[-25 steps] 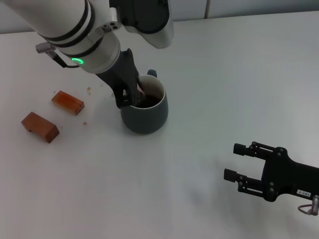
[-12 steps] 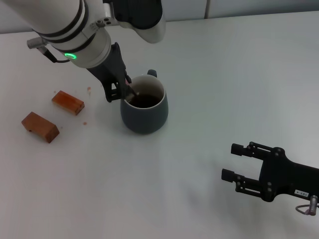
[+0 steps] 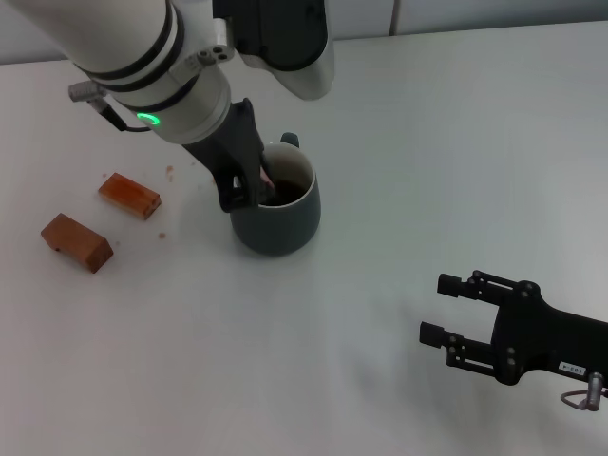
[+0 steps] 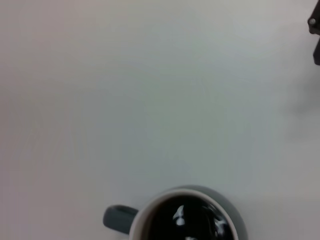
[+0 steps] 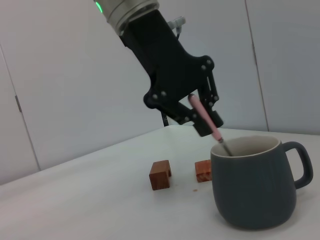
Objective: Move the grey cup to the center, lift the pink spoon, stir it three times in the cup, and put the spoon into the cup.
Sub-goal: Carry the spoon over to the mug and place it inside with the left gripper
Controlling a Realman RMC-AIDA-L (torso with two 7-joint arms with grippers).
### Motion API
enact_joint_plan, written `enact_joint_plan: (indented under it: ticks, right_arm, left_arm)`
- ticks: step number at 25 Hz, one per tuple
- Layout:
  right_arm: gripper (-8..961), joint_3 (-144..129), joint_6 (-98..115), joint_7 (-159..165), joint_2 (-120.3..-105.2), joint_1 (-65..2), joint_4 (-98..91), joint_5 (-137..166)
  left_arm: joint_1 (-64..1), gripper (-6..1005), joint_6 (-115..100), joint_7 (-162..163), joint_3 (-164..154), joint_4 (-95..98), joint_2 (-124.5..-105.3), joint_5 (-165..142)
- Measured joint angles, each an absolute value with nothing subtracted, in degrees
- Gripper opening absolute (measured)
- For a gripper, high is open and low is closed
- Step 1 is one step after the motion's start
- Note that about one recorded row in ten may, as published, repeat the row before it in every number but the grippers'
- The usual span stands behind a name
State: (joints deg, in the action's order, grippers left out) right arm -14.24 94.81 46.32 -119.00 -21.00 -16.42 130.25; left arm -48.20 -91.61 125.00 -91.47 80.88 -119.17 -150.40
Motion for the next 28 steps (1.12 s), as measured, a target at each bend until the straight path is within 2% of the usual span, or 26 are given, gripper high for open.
enact_joint_plan:
  ticks: [28]
  right_arm:
    - [718, -14.24, 95.11, 46.31, -119.0, -21.07, -16.25, 130.25]
  left_arm:
    - [-47.87, 262, -90.98, 127.23, -93.13, 81.68, -119.17, -152.21]
